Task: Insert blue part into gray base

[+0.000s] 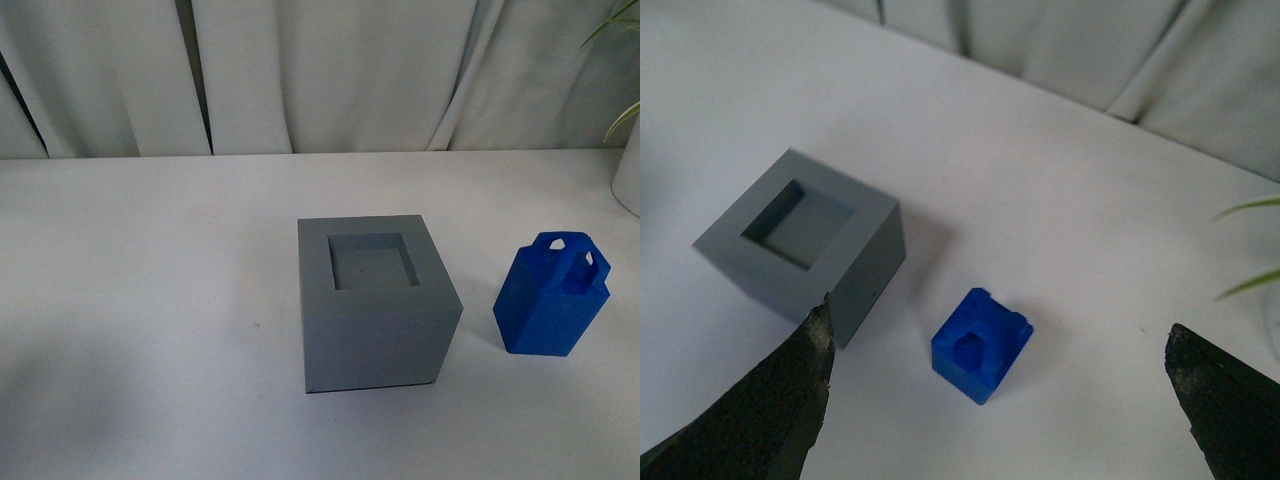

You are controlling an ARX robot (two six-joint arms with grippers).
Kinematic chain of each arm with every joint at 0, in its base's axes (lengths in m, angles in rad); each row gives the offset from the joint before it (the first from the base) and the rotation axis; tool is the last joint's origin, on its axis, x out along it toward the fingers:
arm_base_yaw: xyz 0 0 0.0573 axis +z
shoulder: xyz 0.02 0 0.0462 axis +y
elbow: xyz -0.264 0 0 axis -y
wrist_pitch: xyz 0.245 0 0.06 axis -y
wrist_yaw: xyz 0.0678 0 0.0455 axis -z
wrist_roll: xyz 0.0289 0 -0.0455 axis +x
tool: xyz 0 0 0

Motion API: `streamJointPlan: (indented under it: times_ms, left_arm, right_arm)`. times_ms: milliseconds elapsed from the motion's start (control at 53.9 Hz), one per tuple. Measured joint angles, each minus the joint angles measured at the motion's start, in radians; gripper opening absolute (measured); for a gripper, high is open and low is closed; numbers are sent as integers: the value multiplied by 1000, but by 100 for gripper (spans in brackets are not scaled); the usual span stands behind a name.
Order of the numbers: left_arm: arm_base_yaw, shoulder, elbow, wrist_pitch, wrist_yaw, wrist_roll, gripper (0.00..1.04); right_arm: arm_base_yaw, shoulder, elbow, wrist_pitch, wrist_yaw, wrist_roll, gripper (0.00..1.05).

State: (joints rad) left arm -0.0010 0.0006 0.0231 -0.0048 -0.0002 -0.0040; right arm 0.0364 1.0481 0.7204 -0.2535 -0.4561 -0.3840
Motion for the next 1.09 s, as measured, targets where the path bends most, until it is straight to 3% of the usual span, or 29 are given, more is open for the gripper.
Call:
streamJointPlan:
  times_ms: [278,649,816,1094]
  left_arm:
    - [0,0,0,0,0,0,99]
    - [0,0,0,0,0,0,99]
    - [0,0,0,0,0,0,99]
    - [0,0,0,0,0,0,99]
  right_arm:
    - [63,238,266,-388,46,-420,97]
    - [98,507,650,-779,183,-765,97]
    - [113,583,711,-844,267,-825,97]
    - [135,693,712,-824,328,-843,97]
